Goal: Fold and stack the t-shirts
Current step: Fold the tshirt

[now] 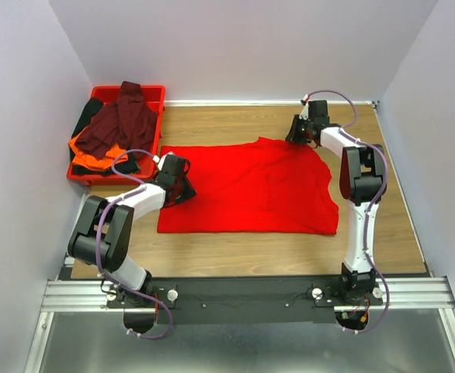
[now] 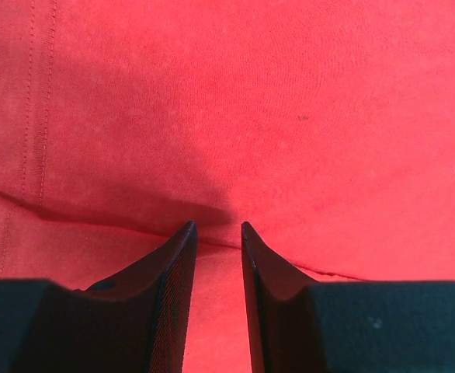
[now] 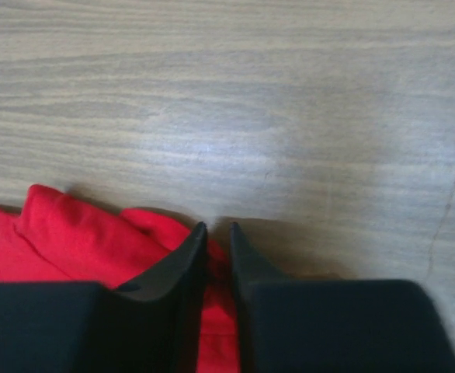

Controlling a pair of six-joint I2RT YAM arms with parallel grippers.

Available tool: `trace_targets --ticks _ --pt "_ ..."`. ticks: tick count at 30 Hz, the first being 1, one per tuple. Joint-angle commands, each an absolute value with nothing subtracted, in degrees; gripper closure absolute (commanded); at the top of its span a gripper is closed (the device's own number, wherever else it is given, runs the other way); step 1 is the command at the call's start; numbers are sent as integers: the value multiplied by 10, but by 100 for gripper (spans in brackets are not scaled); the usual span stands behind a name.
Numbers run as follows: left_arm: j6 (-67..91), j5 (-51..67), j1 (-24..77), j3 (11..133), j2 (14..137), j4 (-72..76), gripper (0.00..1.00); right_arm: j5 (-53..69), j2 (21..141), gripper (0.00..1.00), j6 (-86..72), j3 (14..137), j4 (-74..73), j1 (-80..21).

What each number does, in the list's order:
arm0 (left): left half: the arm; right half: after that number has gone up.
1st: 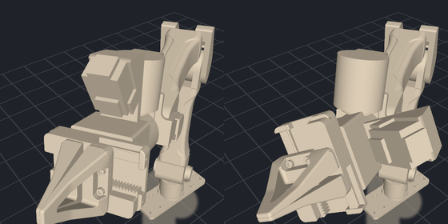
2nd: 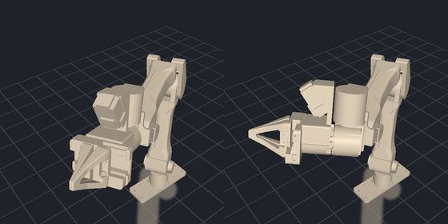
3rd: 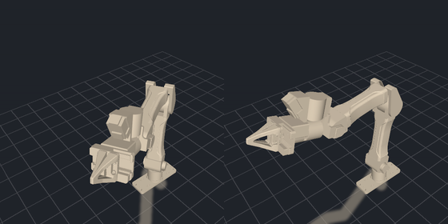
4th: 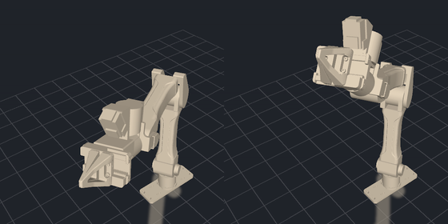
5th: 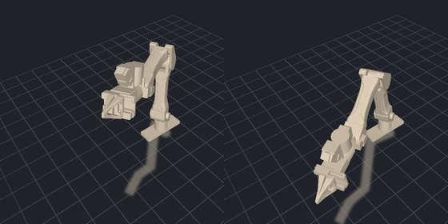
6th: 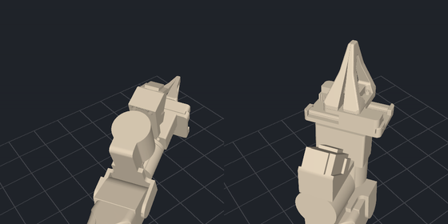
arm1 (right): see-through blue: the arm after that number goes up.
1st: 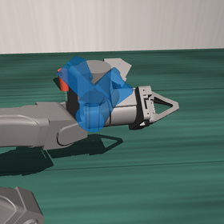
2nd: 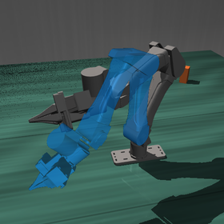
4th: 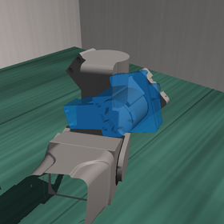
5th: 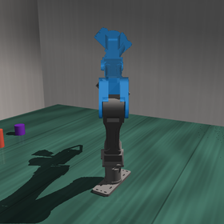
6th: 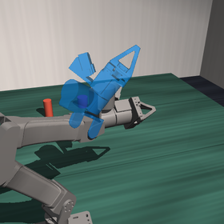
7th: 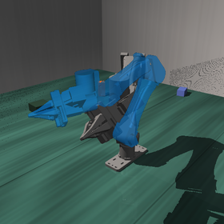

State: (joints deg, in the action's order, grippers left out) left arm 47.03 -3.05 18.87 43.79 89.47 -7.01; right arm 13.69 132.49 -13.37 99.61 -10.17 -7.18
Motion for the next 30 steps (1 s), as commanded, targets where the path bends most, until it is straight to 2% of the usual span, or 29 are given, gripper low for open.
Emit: trace_targets --ticks 1,3,6,16,22,30 --pt "467 -50 192 424 890 -106 62 159 1281 80 -127 978 -120 -76" --pt "467 -50 192 424 890 -107 62 161 1270 93 -127 969 -120 -76" --pt "467 -49 192 423 891 -106 62 158 1248 99 -127 956 -116 -76" --pt "467 -48 192 422 894 -103 63 170 1168 100 -143 875 -45 -76" --pt "464 -47 192 423 892 -101 63 182 1134 99 -147 794 -14 -80" --pt "454 -45 189 467 880 -101 62 136 1058 99 -214 657 68 -96"
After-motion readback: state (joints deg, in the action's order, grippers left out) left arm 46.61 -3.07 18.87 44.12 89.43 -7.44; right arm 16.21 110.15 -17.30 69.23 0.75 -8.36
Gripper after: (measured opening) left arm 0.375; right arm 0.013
